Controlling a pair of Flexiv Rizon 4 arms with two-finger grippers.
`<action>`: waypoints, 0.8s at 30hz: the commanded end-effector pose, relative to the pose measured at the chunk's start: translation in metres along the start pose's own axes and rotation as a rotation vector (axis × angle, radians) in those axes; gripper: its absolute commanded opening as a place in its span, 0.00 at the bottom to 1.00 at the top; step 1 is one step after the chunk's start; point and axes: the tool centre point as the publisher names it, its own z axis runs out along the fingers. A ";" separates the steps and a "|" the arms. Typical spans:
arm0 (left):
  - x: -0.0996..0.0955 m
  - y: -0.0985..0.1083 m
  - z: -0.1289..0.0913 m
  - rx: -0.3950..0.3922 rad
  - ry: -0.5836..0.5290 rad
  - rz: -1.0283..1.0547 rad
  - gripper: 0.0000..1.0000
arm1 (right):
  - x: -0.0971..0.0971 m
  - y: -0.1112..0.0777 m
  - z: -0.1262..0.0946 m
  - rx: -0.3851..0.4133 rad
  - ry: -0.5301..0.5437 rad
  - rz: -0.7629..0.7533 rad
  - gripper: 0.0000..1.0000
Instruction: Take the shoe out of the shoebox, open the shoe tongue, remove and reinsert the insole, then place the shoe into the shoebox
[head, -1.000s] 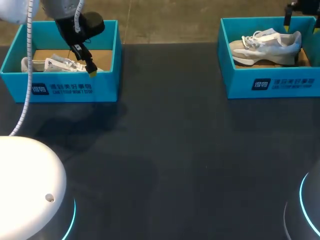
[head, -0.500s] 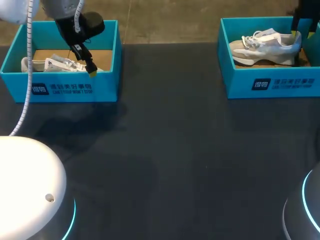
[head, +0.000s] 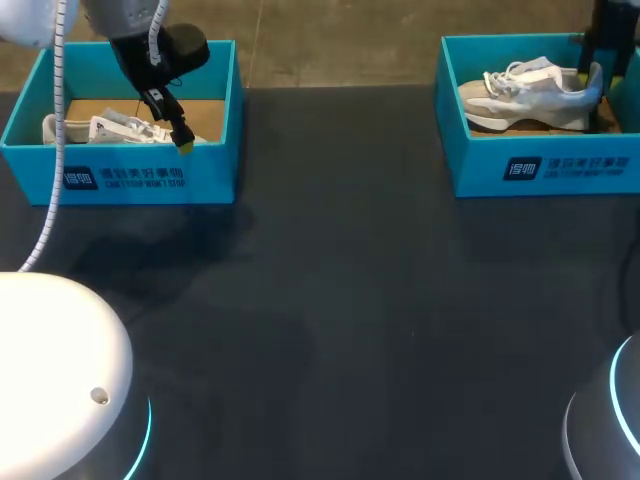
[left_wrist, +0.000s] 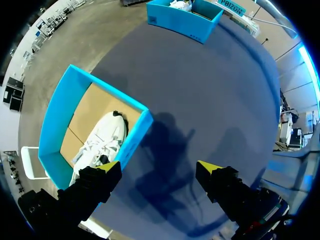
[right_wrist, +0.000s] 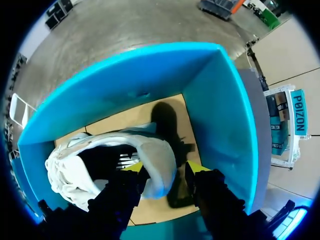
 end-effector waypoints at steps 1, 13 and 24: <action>0.001 0.001 0.000 0.001 -0.002 0.001 1.00 | 0.003 0.011 0.011 0.019 -0.007 -0.011 0.48; 0.001 0.001 0.000 0.001 -0.002 0.001 1.00 | 0.001 0.015 0.023 0.024 -0.013 -0.028 0.64; 0.001 0.001 0.000 0.001 -0.002 0.001 1.00 | 0.009 0.013 0.041 0.046 -0.004 -0.048 0.64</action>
